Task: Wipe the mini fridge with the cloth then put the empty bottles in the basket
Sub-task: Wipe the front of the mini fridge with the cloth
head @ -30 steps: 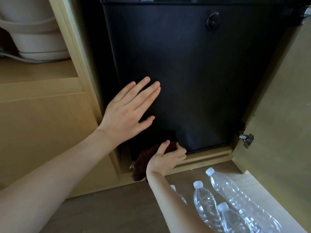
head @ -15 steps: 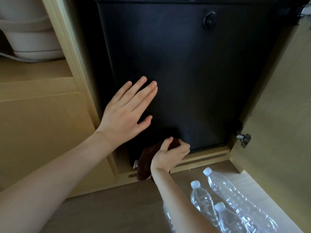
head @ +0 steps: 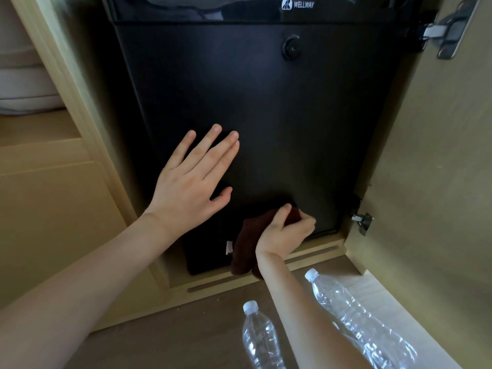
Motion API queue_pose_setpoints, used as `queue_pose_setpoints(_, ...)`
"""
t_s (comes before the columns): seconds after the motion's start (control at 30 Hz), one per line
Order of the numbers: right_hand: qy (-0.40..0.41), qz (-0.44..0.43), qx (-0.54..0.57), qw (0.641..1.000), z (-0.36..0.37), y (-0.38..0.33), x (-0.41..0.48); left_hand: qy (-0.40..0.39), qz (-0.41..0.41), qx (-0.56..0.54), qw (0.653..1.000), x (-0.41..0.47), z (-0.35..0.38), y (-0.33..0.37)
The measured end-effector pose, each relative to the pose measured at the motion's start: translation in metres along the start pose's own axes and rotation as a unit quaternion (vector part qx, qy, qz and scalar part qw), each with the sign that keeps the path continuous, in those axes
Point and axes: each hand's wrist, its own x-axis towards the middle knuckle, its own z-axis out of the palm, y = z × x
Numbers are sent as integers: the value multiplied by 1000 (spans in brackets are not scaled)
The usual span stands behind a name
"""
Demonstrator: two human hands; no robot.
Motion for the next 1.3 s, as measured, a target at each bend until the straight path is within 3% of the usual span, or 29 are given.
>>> queue_pose_setpoints(0.17,-19,-105,33,994,10,-50,29,10,5,1,1000,13,4,9)
queue_pose_setpoints(0.27,-46,-210,22,976,14,-80,57,32,0,-8,999,19,8,16)
queue_pose_setpoints(0.4,-55,-302,-11,952,8,-65,84,47,-2,-5,999,21,15,18)
queue_pose_setpoints(0.57,24,-156,-23,987,-10,-18,94,52,-5,1,999,20,17,19)
queue_pose_setpoints(0.7,32,-8,-51,998,-22,6,76,31,17,-12,999,20,8,14)
queue_pose_setpoints(0.97,-37,-150,1,988,33,-56,-36,40,53,-15,998,6,-15,-36)
queue_pose_setpoints(1.13,-87,-242,-84,963,29,-18,-85,36,33,-30,998,-2,-17,-39)
queue_pose_setpoints(1.3,-124,-70,-130,981,0,32,-102,25,22,-38,999,-6,-22,-35)
